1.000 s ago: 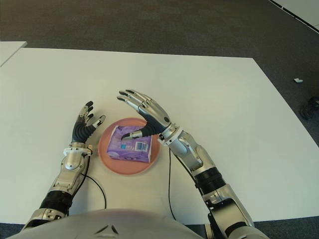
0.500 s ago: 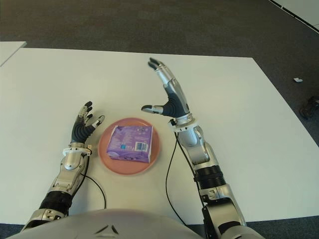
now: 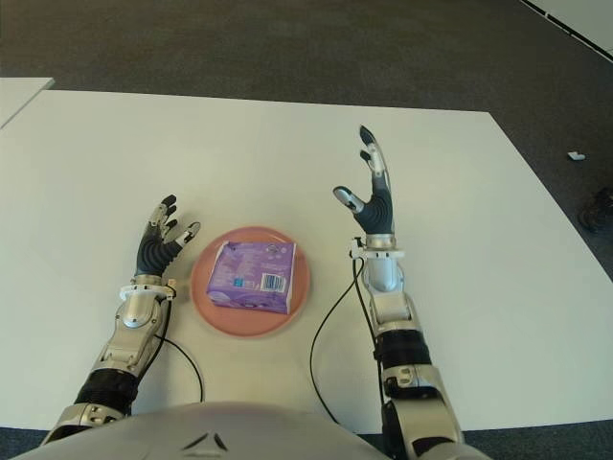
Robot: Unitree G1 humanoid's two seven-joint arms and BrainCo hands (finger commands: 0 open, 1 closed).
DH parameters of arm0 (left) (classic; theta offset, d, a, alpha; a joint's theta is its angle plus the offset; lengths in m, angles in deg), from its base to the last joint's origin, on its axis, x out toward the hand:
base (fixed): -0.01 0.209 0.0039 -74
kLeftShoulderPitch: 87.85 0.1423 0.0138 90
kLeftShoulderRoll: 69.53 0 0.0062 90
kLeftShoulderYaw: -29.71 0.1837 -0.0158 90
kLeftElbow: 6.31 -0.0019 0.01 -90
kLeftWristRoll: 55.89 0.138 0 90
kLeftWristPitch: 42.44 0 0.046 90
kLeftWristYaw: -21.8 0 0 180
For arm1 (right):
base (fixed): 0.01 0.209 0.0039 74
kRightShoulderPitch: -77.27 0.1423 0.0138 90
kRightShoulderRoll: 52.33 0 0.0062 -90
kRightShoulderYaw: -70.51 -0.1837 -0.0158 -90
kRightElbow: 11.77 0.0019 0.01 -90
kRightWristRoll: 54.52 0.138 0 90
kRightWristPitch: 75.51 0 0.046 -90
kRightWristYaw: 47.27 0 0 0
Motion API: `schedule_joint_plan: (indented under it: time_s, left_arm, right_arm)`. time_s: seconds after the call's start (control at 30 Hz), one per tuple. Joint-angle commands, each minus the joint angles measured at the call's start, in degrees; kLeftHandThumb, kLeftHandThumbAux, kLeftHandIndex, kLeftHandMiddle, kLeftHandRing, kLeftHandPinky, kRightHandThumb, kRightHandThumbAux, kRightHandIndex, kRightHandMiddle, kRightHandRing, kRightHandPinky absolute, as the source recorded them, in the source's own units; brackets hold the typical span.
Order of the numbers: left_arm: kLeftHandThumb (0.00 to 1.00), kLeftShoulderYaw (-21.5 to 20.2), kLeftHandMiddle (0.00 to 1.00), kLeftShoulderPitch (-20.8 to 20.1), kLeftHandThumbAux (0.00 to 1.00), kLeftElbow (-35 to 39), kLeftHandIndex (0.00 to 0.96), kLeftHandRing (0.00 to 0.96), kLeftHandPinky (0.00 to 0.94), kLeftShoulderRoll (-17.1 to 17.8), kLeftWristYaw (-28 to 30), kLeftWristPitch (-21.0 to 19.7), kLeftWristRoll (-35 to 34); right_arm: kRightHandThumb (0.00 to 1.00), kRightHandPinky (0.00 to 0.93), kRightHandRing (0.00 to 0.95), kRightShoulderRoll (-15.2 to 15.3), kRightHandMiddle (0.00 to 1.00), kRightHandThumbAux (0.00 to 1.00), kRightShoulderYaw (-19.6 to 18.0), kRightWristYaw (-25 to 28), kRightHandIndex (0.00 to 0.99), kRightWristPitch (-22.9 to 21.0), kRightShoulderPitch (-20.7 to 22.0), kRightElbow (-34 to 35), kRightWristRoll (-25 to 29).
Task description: Put the tissue paper into the plate.
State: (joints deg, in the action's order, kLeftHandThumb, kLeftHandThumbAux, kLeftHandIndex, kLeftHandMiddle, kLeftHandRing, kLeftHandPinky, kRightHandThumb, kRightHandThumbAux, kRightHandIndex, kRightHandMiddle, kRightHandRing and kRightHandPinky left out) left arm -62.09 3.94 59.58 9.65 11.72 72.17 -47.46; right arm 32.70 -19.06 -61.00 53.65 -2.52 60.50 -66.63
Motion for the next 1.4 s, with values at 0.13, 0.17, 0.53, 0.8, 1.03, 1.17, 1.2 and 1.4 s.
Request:
schedule_joint_plan:
  time_s: [0.13,0.17,0.53,0.8,1.03,1.17,1.2,1.4]
  left_arm:
    - [0.002,0.26,0.000,2.60,0.628,-1.56,0.000,0.000,0.000,-0.11,0.72,-2.59,-0.03]
    - [0.001,0.26,0.000,2.66,0.626,-1.44,0.000,0.000,0.000,-0.09,0.74,-2.63,-0.05]
    - [0.000,0.43,0.000,2.61,0.617,-0.68,0.000,0.000,0.000,-0.16,1.11,-2.55,-0.54]
    - [0.006,0.69,0.000,2.96,0.614,0.12,0.000,0.000,0.000,-0.21,1.61,-2.28,-1.08]
    - [0.024,0.68,0.000,3.09,0.601,0.84,0.000,0.000,0.000,-0.31,2.33,-2.70,-1.86]
    - [0.030,0.63,0.000,3.15,0.598,1.18,0.000,0.000,0.000,-0.41,2.52,-2.94,-2.21]
    - [0.030,0.62,0.000,3.16,0.598,1.23,0.000,0.000,0.000,-0.43,2.54,-2.99,-2.24]
    - [0.033,0.55,0.000,2.94,0.593,1.28,0.000,0.000,0.000,-0.51,2.33,-3.41,-2.07]
  right_arm:
    - [0.037,0.000,0.000,-4.96,0.000,0.345,0.50,-2.41,0.000,-3.95,-5.39,-0.56,-1.65]
    - [0.034,0.000,0.000,-5.07,0.000,0.350,0.47,-2.43,0.000,-4.11,-5.49,-0.33,-1.77]
    - [0.012,0.000,0.000,-7.70,0.000,0.400,1.24,1.20,0.000,-8.46,-9.57,-3.10,1.04]
    - [0.005,0.000,0.000,-8.47,0.000,0.432,1.36,4.20,0.000,-10.82,-12.61,-3.68,2.49]
    - [0.004,0.000,0.000,-8.99,0.000,0.458,1.08,5.83,0.000,-14.02,-13.27,-4.14,3.58]
    - [0.003,0.000,0.000,-9.22,0.000,0.476,0.91,6.03,0.000,-14.14,-13.38,-5.73,3.75]
    - [0.002,0.000,0.000,-9.24,0.000,0.478,0.88,6.04,0.000,-14.11,-13.39,-5.95,3.75]
    - [0.000,0.000,0.000,-9.36,0.000,0.493,1.18,8.10,0.000,-14.01,-13.28,-7.53,4.91]
